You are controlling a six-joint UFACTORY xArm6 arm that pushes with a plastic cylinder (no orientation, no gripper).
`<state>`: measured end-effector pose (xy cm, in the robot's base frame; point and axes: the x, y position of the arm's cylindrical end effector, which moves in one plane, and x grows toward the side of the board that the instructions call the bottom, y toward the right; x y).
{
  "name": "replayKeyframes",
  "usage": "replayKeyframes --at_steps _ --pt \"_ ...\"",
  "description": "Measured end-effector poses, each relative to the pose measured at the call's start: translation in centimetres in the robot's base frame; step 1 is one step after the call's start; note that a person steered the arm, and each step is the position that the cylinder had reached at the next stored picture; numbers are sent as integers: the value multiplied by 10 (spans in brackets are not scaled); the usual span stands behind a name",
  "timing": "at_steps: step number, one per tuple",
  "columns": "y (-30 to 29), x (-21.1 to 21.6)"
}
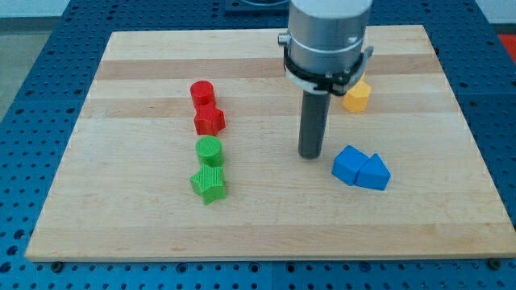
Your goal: Separate the blue cube and the blue triangle
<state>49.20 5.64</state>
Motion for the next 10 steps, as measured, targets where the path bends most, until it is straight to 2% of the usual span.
replayKeyframes --at_steps 1,3,4,5,7,8,10 --pt "0 41" --pt "0 42" --pt "11 73" --pt "12 77" --pt "44 23" --pt "57 12" --pt "97 20"
